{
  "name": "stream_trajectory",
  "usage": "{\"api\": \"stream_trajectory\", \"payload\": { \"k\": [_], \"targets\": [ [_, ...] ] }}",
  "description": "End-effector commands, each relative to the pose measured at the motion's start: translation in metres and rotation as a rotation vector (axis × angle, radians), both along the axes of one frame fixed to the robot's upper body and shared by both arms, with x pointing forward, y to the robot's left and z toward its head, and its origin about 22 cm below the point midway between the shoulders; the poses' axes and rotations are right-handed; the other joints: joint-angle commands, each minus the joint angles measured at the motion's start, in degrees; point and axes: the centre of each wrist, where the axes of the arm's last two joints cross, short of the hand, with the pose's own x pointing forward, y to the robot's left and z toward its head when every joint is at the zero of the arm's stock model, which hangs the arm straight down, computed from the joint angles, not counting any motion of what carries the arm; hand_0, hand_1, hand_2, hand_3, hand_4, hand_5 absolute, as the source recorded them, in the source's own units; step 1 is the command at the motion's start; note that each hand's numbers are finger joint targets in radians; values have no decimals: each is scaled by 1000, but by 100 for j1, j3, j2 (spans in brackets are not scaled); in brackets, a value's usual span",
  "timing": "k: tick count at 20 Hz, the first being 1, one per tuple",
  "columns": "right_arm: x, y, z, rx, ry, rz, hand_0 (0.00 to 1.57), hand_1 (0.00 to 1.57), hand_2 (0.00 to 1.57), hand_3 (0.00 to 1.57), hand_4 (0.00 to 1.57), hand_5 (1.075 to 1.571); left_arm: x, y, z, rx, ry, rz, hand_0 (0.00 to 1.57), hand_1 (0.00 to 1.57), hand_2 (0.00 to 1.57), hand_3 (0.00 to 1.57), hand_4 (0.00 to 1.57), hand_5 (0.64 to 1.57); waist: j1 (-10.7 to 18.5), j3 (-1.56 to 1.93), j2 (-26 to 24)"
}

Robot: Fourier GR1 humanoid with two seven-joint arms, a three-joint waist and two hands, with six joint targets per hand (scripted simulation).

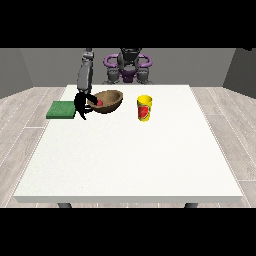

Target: Pick the cup and pour the ball into the bowl, then pick the bowl and place it on the pad

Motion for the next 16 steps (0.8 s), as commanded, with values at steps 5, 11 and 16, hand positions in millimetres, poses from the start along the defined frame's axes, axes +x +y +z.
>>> {"api": "stream_trajectory", "payload": {
  "k": [5,11,16],
  "targets": [
    [28,-7,37,-53,277,23,1571,1571,1571,1571,1061,1527,-1,29,-11,-11,87,83,0,0,0,0,721,1569,-340,208,-328],
    [50,-8,86,-29,379,82,1571,1571,1571,1571,1032,1532,-21,77,-73,-62,164,173,0,0,0,0,725,1569,-909,206,-896],
    [41,-74,114,-168,341,50,1571,1571,1571,1571,973,1564,-22,73,-58,-39,122,140,0,0,0,0,703,1565,-724,219,-606]
  ]
}}
